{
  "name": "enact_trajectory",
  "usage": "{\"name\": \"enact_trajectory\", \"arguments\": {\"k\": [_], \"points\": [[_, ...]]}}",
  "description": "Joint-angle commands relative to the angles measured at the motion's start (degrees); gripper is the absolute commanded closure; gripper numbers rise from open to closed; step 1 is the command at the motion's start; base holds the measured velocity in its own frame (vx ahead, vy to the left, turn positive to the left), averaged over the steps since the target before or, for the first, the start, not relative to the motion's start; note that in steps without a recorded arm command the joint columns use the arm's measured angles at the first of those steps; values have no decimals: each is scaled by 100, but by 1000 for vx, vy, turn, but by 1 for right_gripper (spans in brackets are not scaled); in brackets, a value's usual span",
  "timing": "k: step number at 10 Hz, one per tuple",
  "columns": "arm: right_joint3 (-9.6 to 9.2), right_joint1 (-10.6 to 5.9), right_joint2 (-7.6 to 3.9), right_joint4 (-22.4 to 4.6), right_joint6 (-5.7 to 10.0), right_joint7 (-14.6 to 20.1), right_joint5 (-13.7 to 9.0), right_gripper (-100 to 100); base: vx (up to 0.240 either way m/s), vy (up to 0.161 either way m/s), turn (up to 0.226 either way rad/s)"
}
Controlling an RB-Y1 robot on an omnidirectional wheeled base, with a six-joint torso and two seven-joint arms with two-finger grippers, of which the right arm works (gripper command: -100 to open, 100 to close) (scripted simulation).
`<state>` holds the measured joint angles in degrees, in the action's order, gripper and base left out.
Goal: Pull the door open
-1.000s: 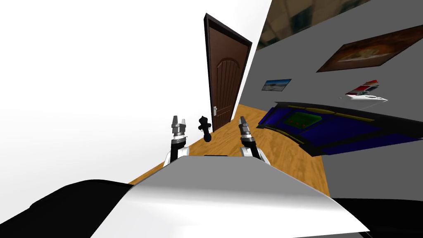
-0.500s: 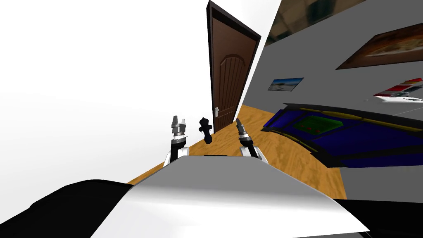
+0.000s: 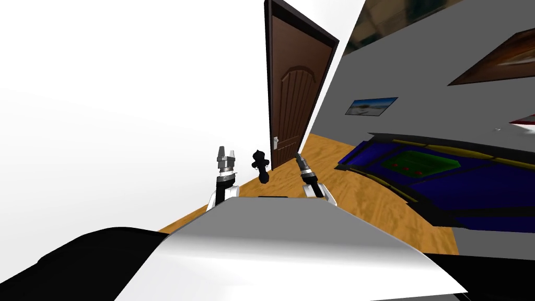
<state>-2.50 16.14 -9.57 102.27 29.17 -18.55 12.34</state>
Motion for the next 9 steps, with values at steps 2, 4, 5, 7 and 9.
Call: {"name": "enact_trajectory", "arguments": {"k": [2,4,5,7,9], "points": [[-19,-107,-63,-246,-27,-254,180,-100,93,-30,77],[-29,-198,-113,-439,-46,-435,314,-100,101,-23,78],[-34,-242,-137,-532,-55,-523,379,-100,96,-22,74],[-50,-375,-208,-812,-82,-787,574,-100,147,-37,115],[-64,-502,-276,-1082,-108,-1041,762,-100,109,-42,82]]}}
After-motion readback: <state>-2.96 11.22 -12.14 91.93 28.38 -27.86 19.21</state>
